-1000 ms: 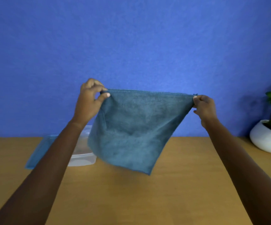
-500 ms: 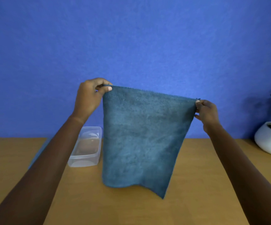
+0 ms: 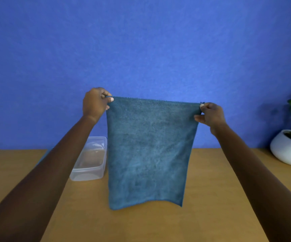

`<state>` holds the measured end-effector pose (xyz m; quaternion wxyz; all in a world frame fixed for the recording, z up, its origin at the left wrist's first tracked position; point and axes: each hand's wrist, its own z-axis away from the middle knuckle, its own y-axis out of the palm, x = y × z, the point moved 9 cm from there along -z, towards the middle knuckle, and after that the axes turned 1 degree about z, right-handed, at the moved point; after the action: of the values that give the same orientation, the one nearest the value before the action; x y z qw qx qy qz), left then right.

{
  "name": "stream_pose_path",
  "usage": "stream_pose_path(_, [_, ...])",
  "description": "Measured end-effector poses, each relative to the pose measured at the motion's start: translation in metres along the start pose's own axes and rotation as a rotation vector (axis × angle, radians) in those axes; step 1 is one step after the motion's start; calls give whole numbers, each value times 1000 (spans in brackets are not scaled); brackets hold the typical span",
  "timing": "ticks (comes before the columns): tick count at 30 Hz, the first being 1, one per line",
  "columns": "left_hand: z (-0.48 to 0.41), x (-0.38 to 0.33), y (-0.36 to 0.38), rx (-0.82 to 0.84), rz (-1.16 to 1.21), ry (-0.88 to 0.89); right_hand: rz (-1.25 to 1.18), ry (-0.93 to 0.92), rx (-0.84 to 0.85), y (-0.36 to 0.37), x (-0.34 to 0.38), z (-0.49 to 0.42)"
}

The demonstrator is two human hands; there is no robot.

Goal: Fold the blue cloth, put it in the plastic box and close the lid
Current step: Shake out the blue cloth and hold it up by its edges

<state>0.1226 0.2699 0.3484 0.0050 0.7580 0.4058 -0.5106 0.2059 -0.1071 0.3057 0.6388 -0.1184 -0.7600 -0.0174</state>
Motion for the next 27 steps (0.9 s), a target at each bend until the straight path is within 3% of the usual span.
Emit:
stream_pose_path(3, [-12, 6, 4, 2, 91, -46, -129, 1, 11, 12, 4, -7])
stream_pose_path(7, [-23, -6, -3, -45, 148, 37, -310, -116, 16, 18, 24, -9])
stream_pose_path(11, [-21, -9, -9, -96, 185, 92, -334, -232, 35, 17, 37, -3])
stream_pose_path(14, [-9, 1, -3, -25, 180, 108, -299, -256, 77, 12, 28, 3])
stream_pose_path(20, [31, 41, 29, 453, -8, 101, 25, -80, 210, -8, -33, 21])
stream_pose_path(23, [68, 70, 49, 840, 2, -77, 129, 73, 357, -16, -71, 38])
stream_pose_path(27, [135, 106, 71, 1317, -7, -396, 127, 374, 725, -15, -119, 77])
